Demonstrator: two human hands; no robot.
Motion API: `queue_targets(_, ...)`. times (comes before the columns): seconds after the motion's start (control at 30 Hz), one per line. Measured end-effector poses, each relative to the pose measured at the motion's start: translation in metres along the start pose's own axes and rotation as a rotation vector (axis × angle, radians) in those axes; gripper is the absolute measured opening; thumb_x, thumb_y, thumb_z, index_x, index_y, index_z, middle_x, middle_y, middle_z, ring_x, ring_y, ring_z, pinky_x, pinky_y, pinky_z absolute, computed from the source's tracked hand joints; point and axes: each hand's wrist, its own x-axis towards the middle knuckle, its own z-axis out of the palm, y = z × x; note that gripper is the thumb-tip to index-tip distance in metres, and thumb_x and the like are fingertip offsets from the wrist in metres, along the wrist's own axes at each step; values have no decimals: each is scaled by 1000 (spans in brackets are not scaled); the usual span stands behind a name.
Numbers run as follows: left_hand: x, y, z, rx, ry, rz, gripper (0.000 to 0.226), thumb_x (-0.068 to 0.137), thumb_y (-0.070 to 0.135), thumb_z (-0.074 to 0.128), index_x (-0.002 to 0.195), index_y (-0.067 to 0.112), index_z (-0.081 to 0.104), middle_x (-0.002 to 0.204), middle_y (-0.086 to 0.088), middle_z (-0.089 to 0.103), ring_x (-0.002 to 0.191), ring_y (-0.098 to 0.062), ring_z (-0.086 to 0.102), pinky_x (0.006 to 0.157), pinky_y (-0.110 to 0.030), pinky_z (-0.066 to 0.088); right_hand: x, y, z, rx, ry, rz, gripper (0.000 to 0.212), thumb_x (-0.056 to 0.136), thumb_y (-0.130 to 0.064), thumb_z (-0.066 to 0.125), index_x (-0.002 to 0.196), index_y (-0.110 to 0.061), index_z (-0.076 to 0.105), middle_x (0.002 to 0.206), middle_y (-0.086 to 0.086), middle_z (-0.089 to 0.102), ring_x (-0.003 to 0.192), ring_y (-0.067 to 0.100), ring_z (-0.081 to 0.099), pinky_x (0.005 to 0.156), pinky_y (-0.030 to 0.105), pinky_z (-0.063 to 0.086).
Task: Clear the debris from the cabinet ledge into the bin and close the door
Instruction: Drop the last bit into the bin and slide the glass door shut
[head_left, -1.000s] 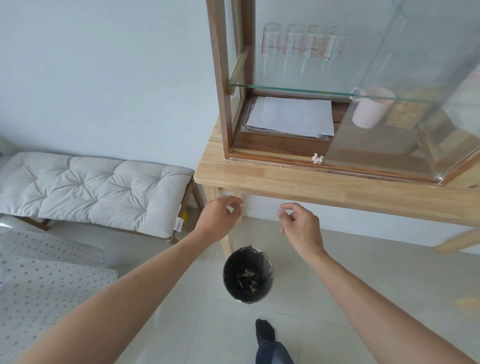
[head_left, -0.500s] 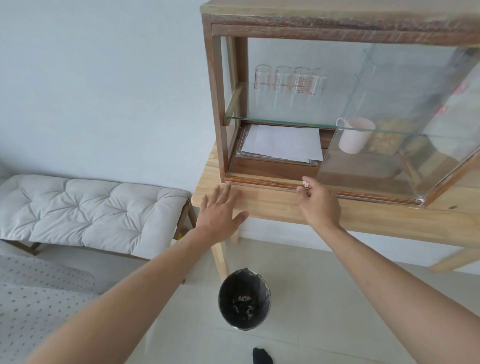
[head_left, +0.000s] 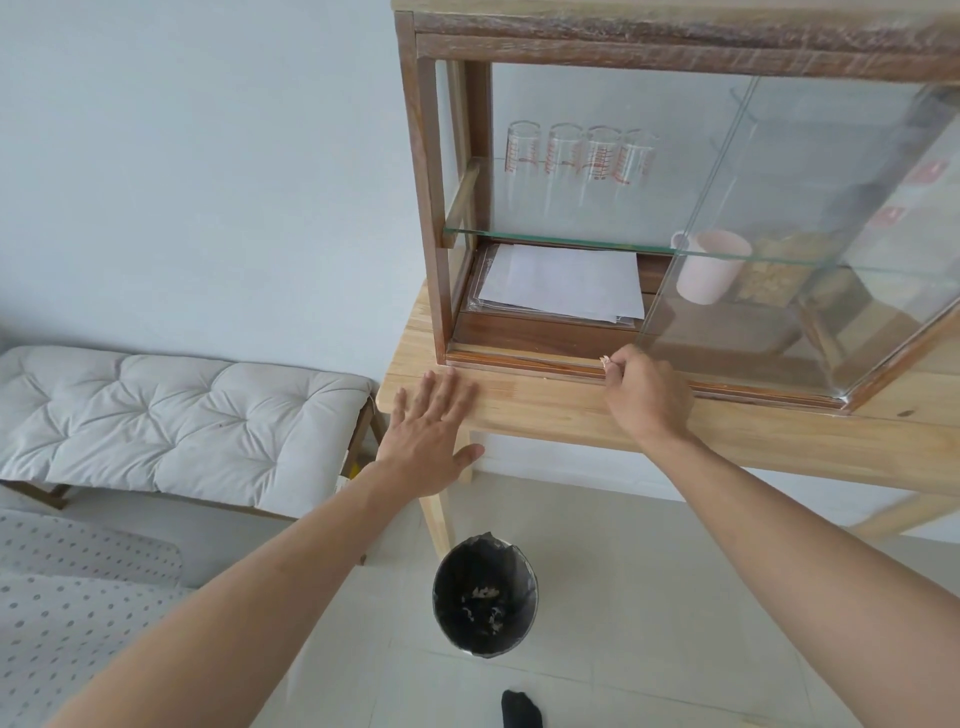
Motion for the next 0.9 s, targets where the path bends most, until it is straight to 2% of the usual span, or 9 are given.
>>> queue_targets(0.13,0,0,-3,-7,-21,3,92,106,64,41,167,33,-21,175,-2,-29,161,-32,-26,130,-60,-8,-32,-3,8,299,-5,18,22,109,-44,62,108,-28,77,86,-9,78,84,26,71,68,34,42)
queue_targets(0.27,0,0,-3,-5,-13,9,94,106,62,44,168,32,-19,175,-3,-28,162,-33,-24,130,-61,-7,-86,-2,30,463,-96,25,22,107,-50,64,104,-32,76,76,-5,78,68,19,71,65,35,53)
queue_targets(0.4,1,1,-3,-2,-9,6,95,105,62,46,168,32,-18,176,-3,-26,162,-33,-23,130,-61,-7,-131,2,62,457,-230,15,16,107,-48,64,98,-38,72,62,-3,71,62,19,70,62,35,52)
queue_targets(0.6,0,2,-4,0,-28,8,94,107,60,46,168,31,-19,176,-4,-26,162,-33,-24,129,-61,-8,-161,5,115,357,-423,27,22,107,-49,64,111,-34,78,70,-13,70,70,12,72,64,30,50)
queue_targets(0.7,1,2,-3,-1,-22,8,92,108,57,46,169,31,-17,177,-4,-25,162,-34,-24,130,-62,-7,-167,6,139,307,-546,33,28,106,-48,62,125,-33,78,85,-7,81,87,18,78,82,36,60)
queue_targets(0.77,1,2,-2,-4,-27,7,92,108,56,47,169,30,-16,177,-5,-25,162,-35,-24,130,-63,-7,-170,8,150,281,-583,52,37,107,-46,61,138,-30,74,100,0,86,103,22,80,95,40,61)
queue_targets(0.9,0,-2,-2,-3,-36,10,92,107,56,48,169,30,-15,177,-5,-24,162,-35,-24,129,-62,-8,-177,13,154,264,-580,121,38,108,-43,60,142,-28,71,107,0,86,109,24,79,97,41,60)
